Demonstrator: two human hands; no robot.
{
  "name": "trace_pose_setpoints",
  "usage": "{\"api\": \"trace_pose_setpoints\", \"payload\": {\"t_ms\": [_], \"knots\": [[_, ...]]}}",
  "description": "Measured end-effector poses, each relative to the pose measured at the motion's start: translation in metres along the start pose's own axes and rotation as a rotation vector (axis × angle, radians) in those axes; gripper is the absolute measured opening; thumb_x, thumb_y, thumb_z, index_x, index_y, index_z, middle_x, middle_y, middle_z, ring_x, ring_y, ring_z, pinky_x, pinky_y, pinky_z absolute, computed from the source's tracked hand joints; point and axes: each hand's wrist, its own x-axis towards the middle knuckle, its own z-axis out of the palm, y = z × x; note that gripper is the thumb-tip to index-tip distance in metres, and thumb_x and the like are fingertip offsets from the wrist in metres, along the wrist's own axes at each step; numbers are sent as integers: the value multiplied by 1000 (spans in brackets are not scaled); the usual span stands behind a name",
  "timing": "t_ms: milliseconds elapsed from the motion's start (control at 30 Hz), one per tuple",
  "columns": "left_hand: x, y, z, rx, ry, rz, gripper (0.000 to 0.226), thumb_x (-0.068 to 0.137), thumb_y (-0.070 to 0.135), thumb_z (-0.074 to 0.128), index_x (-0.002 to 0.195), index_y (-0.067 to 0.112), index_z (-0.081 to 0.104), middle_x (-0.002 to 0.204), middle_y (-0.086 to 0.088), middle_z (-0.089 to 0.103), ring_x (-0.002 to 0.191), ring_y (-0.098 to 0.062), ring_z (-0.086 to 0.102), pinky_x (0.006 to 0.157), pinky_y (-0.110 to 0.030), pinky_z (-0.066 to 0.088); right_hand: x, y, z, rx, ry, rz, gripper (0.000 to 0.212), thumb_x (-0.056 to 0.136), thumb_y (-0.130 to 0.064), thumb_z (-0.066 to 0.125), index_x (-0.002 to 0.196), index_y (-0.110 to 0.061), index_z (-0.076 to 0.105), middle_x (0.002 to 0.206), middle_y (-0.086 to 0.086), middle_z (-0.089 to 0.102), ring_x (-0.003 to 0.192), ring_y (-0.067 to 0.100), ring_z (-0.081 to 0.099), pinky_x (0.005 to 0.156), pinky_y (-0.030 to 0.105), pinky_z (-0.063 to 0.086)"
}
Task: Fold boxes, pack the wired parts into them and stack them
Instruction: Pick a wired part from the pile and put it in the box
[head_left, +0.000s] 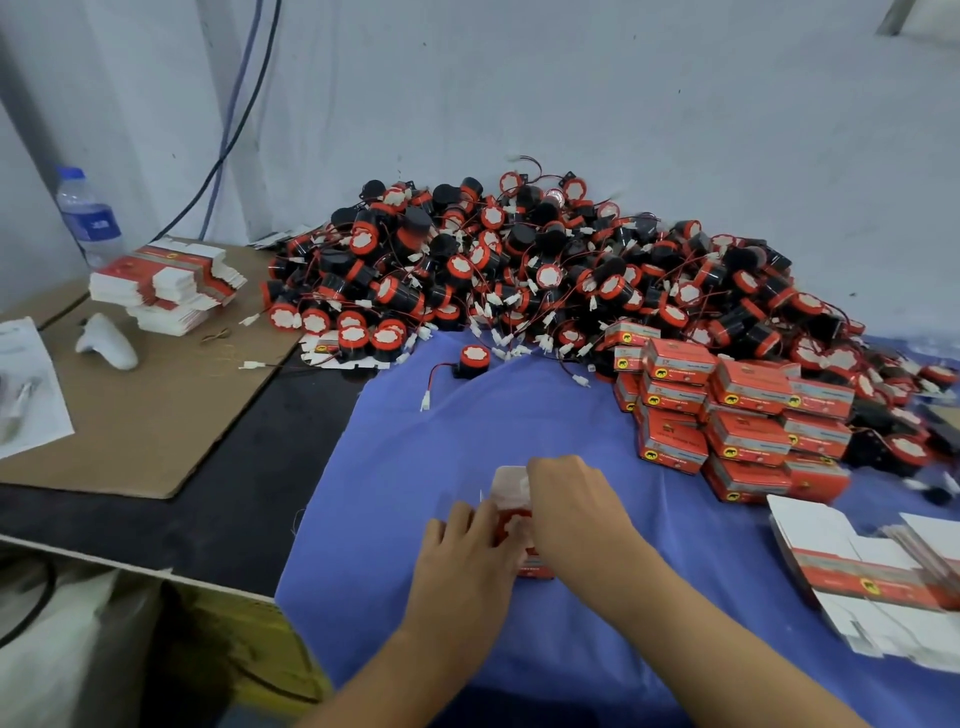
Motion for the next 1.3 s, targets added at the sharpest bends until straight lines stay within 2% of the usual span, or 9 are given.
{"api": "trace_pose_setpoints", "payload": {"t_ms": [300, 367, 467, 567, 667, 767, 1033, 1167, 1300], "knots": [[-9, -13, 18, -493, 1, -42, 43, 94, 20, 59, 129, 43, 49, 134, 10, 51, 110, -14, 53, 86, -19, 49, -2, 1, 44, 468, 50, -67, 18, 86, -8, 46, 75, -22, 51, 69, -10, 59, 62, 6, 51, 55, 21, 39], [-14, -13, 25, -757, 9, -163, 45, 96, 28, 59, 135, 47, 47, 128, 15, 55, 109, -2, 58, 87, -15, 50, -2, 2, 51, 370, 77, -114, 18, 94, -19, 45, 79, -27, 50, 71, -13, 59, 61, 8, 53, 52, 20, 36], [-20, -16, 36, -701, 6, -147, 60, 100, 34, 54, 155, 29, 31, 152, 10, 34, 124, 2, 47, 104, -11, 38, -1, 5, 55, 282, 128, -202, 20, 101, -36, 41, 83, -27, 42, 77, -10, 57, 67, 14, 53, 53, 30, 36], [-22, -19, 39, -696, 26, -172, 66, 98, 38, 45, 157, 31, 15, 158, 11, 27, 142, -3, 30, 117, -19, 28, -2, 6, 54, 271, 65, -235, 32, 98, -52, 35, 78, -29, 42, 77, -10, 56, 68, 10, 53, 54, 29, 37], [-19, -14, 37, -672, 91, -117, 46, 97, 46, 37, 142, 49, 30, 151, 20, 30, 136, -8, 37, 117, -26, 34, 2, 11, 49, 306, -52, -212, 44, 91, -62, 35, 75, -26, 54, 72, -9, 61, 68, 9, 56, 57, 26, 37], [-20, -15, 41, -630, 123, -96, 28, 100, 47, 38, 128, 50, 40, 146, 27, 31, 122, -4, 47, 92, -30, 54, 6, 17, 47, 311, -99, -241, 35, 96, -52, 45, 68, -34, 54, 69, -8, 61, 66, 10, 56, 54, 21, 35], [-15, -23, 39, -776, 142, -39, 28, 102, 29, 57, 128, 35, 64, 148, 22, 44, 129, -11, 52, 102, -26, 49, 8, 24, 43, 504, -108, -208, 20, 92, -48, 61, 80, -33, 67, 75, -16, 67, 68, 3, 60, 54, 13, 42], [-15, -24, 37, -802, 235, -85, 29, 93, 25, 69, 121, 34, 67, 140, 39, 44, 123, 11, 50, 97, -7, 42, 10, 33, 33, 495, -252, -302, 10, 92, -42, 64, 91, -39, 73, 85, -34, 66, 83, -8, 61, 65, 9, 41], [-17, -25, 35, -901, 299, -142, 18, 83, 18, 80, 99, 27, 79, 131, 34, 58, 113, 10, 61, 90, -7, 48, 11, 30, 38, 530, -135, -220, 15, 91, -26, 63, 87, -35, 74, 83, -27, 70, 81, -5, 64, 69, 16, 51]]}}
